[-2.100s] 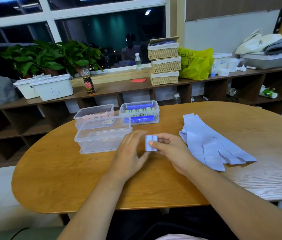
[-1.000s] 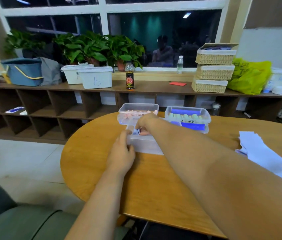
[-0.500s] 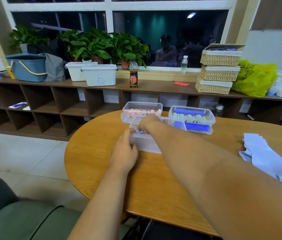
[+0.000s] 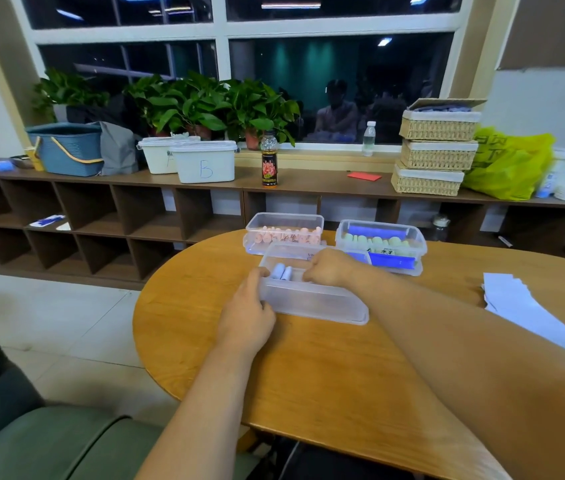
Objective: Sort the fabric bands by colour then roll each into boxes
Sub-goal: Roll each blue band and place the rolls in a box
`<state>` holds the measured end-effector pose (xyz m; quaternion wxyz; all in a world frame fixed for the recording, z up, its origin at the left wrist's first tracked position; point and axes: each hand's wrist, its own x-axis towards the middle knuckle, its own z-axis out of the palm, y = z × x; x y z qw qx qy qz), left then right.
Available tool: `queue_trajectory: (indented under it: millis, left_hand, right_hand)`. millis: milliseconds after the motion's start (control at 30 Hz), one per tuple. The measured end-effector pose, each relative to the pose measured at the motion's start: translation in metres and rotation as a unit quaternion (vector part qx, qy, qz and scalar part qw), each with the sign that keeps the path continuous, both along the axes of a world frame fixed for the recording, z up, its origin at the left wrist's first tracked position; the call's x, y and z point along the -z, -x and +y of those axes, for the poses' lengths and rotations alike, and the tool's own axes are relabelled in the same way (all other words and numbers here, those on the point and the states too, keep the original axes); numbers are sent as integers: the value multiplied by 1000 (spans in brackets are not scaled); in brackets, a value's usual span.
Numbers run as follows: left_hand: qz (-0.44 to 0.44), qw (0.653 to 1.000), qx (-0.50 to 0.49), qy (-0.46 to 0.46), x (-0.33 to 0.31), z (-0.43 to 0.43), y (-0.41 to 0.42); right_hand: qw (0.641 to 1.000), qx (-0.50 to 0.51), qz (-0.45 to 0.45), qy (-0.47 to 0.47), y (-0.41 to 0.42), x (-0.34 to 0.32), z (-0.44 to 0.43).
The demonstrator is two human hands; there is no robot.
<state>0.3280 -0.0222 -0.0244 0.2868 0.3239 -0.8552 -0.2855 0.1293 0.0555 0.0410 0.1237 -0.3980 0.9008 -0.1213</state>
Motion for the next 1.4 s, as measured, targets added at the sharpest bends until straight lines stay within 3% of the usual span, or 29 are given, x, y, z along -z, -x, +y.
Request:
queue_trajectory:
  millis: [200, 333, 500, 600, 800, 967, 1100, 1200, 1400]
  left_hand:
    - [3, 998, -37, 49, 9, 14, -25]
    - [20, 995, -34, 91, 5, 22, -36]
    - [16, 976, -16, 218, -5, 41, -35]
    - [32, 968, 37, 247, -11, 64, -19]
    - [49, 945, 145, 289, -24, 127, 39]
    - [54, 916, 267, 294, -17, 182, 77]
    - [-40, 901, 362, 235, -3, 224, 102]
    - [-89, 899, 401, 152, 3, 246, 109]
    - [-100, 874, 436, 189, 5, 257, 112]
  right_hand:
    - [996, -69, 0, -53, -16, -8, 10]
    - [995, -95, -16, -29, -28, -9, 17]
    - [988, -88, -25, 125, -31, -31, 53]
    - [975, -56, -20, 214, -22, -42, 92]
    - [959, 58, 18, 278, 31, -38, 208]
    - [957, 163, 40, 234, 79, -18, 310]
    - [950, 226, 34, 210, 109, 5, 356]
    - [958, 226, 23, 175, 123, 24, 363]
    - [972, 196, 14, 129, 145, 43, 349]
